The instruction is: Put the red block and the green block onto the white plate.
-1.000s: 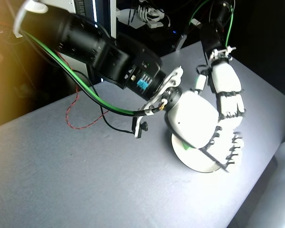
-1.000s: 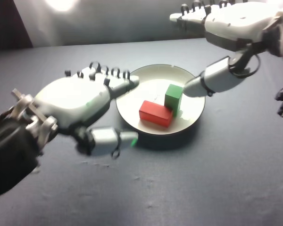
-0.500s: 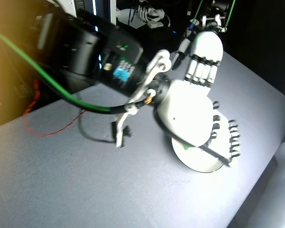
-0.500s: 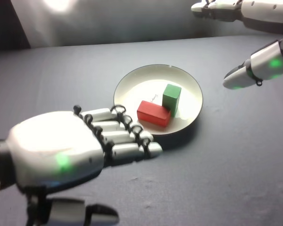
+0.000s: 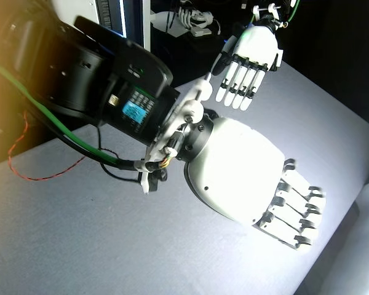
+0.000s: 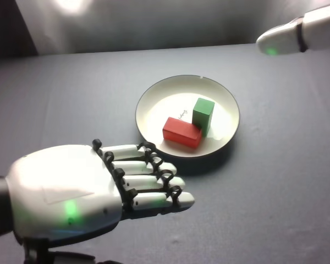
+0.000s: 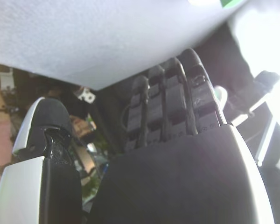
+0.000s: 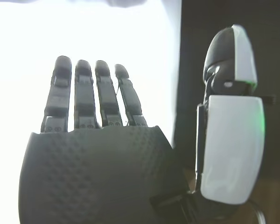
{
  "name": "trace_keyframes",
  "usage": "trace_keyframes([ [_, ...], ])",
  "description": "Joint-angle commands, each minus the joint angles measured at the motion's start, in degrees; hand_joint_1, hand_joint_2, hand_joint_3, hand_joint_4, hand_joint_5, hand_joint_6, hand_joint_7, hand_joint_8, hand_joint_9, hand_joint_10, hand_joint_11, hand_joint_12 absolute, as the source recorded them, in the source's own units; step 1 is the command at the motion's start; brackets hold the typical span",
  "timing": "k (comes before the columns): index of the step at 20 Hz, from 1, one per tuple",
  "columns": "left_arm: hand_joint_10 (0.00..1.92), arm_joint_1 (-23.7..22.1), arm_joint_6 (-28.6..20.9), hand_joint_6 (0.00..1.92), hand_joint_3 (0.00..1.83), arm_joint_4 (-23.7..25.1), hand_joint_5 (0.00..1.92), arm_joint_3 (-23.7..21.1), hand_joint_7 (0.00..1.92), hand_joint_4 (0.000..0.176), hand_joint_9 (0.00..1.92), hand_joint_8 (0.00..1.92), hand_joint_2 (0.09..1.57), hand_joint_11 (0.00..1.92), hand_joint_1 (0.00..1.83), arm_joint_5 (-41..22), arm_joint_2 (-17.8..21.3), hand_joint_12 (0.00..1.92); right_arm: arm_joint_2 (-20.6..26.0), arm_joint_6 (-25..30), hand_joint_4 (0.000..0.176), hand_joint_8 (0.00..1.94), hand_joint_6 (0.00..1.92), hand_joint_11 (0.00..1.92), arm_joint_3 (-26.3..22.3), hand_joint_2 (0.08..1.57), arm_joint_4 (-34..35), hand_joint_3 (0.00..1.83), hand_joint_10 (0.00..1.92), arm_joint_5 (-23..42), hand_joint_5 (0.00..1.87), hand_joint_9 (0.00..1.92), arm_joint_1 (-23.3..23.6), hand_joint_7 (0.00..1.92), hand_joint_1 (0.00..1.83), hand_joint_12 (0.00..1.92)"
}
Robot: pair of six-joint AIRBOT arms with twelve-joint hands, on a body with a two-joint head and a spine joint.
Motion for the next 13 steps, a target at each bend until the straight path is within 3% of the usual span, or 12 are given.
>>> trace_keyframes([
  [1,0.01,-1.35,-0.16,0.01,0.00,-1.76,0.19,0.29,0.16,0.000,0.12,0.01,1.28,0.00,0.36,-6.35,0.06,0.45,0.66,1.52,0.000,0.01,0.01,0.00,-0.01,0.92,-3.26,0.00,0.01,12.12,0.14,0.09,0.94,0.13,0.77,0.38],
  [4,0.00,-3.08,0.00,0.01,0.00,-1.60,0.21,1.04,0.18,0.000,0.13,0.01,1.27,0.00,0.37,-6.05,-0.91,0.45,0.22,2.46,0.000,0.00,0.00,0.00,-0.02,0.95,-10.92,0.01,0.00,11.83,0.14,0.08,-0.09,0.13,0.73,0.34],
  [6,0.00,-3.26,-0.15,0.00,0.00,-1.77,0.20,1.07,0.17,0.000,0.12,0.00,1.28,0.00,0.37,-6.00,-0.95,0.44,-0.06,4.03,0.000,0.00,0.00,0.00,-0.10,0.95,-26.28,0.00,0.00,12.74,0.15,0.09,-1.35,0.13,0.72,0.35],
  [8,0.01,-3.21,-0.18,0.01,0.00,-1.91,0.22,1.08,0.20,0.000,0.15,0.01,1.27,0.00,0.41,-6.49,-0.89,0.49,-0.24,5.05,0.000,0.01,0.01,0.00,-0.30,0.94,-37.19,0.00,0.01,12.70,0.18,0.11,-3.38,0.16,0.73,0.39],
  [13,0.01,-3.25,-0.23,0.00,0.00,-2.03,0.21,1.19,0.21,0.000,0.15,0.00,1.29,0.00,0.38,-6.90,-0.89,0.50,-0.78,4.98,0.000,0.01,0.00,0.00,-1.64,0.96,-40.07,0.00,0.01,7.12,0.20,0.13,-4.41,0.18,0.75,0.40],
])
